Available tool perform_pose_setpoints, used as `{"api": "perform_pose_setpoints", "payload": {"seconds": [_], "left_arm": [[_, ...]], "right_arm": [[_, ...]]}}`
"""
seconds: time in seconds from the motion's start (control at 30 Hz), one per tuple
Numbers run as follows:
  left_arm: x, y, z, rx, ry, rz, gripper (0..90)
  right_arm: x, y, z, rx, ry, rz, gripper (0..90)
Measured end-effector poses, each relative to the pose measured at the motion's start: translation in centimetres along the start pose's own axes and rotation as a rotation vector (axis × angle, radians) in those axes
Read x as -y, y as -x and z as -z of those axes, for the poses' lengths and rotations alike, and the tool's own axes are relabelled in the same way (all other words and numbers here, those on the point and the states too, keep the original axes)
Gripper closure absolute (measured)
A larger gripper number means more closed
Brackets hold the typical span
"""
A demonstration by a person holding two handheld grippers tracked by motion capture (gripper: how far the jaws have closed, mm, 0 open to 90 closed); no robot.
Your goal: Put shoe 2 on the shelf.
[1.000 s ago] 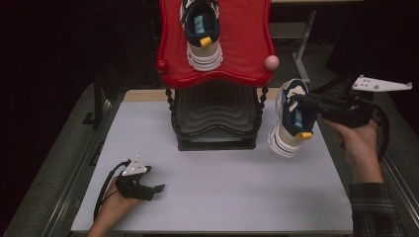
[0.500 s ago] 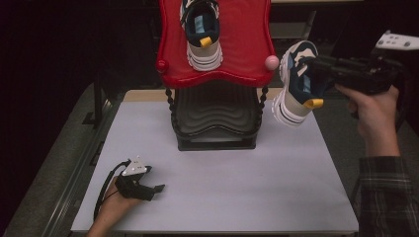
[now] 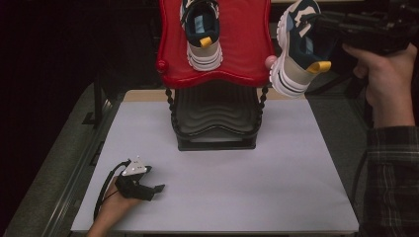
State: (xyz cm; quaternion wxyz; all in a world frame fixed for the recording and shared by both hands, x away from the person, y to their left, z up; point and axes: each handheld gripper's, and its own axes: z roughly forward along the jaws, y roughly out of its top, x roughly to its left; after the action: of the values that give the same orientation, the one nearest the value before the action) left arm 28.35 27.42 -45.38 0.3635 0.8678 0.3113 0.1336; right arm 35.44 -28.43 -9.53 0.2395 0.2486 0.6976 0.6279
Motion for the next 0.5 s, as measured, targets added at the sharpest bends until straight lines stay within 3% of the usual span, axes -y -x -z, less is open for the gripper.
{"api": "perform_pose_setpoints", "payload": {"seconds": [0.2,0.5], "left_arm": [[0.0,0.0,0.0,-0.001,0.002,0.001,13.6],[0.0,0.0,0.0,-0.001,0.003,0.002,13.5]], "right_arm": [[-2.5,-0.5,-2.1,-0.027,0.013,0.035,69.3],[-4.4,-0.3,-7.4,-0.073,-0.009,0.082,69.4]]}}
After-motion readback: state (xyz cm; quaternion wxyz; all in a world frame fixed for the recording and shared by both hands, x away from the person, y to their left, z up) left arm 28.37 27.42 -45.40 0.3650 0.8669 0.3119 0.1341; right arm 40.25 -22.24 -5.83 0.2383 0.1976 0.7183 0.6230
